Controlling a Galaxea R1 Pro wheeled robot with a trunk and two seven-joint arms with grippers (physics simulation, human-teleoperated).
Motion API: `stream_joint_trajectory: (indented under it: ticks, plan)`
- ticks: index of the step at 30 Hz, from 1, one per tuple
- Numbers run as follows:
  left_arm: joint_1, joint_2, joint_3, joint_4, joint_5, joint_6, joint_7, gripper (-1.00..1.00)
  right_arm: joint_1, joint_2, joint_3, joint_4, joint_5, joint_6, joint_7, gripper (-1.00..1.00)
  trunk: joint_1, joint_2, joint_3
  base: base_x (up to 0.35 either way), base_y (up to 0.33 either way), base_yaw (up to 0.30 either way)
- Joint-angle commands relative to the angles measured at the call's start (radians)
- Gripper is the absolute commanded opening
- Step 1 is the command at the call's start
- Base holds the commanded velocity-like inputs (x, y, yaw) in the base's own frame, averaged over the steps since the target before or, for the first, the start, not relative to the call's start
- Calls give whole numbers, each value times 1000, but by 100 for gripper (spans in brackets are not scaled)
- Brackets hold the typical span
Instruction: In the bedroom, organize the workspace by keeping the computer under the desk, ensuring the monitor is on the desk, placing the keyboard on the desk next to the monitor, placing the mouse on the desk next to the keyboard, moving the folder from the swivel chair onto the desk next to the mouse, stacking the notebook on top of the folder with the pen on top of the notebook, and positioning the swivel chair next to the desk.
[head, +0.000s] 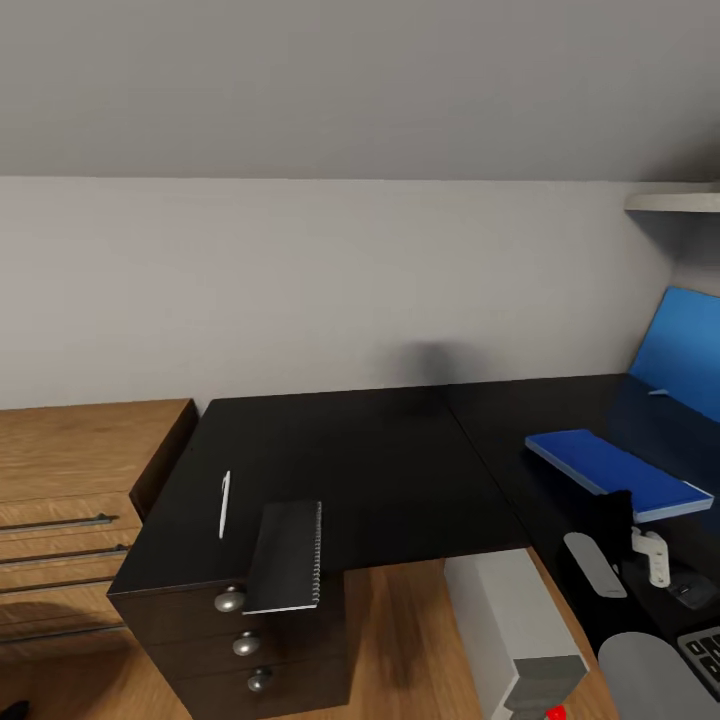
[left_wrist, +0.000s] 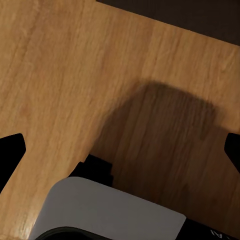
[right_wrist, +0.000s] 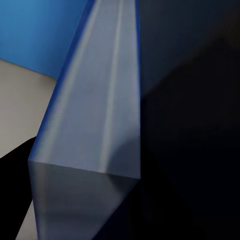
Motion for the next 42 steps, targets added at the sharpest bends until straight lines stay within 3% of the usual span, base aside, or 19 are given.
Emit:
stream_joint_trajectory:
  ticks: [1,8,17,22,35,42]
  plan:
    - [-1,0,-9,0,6,-3,7,100,0,0,3,3,-45,-7,-7,-100,0,0,-1,0,0,0]
    - [-1,0,-9,0,6,-3,7,100,0,4,7,-4,-45,-6,-7,-100,0,0,-1,0,0,0]
    - [-1,-2,-8,0,7,-3,6,100,0,50,1,-24,-44,-13,4,-100,0,0,-1,0,0,0]
    - [-1,-3,-8,0,7,-3,6,100,0,53,-1,-25,-44,-15,13,-100,0,0,-1,0,0,0]
    - [-1,-3,-8,0,6,-4,6,100,0,54,-2,-28,-42,-19,48,-100,50,-91,-42,0,0,0]
    - [-1,-3,-8,0,6,-2,7,100,0,54,-4,-28,-42,-19,72,-100,50,-91,-42,0,0,0]
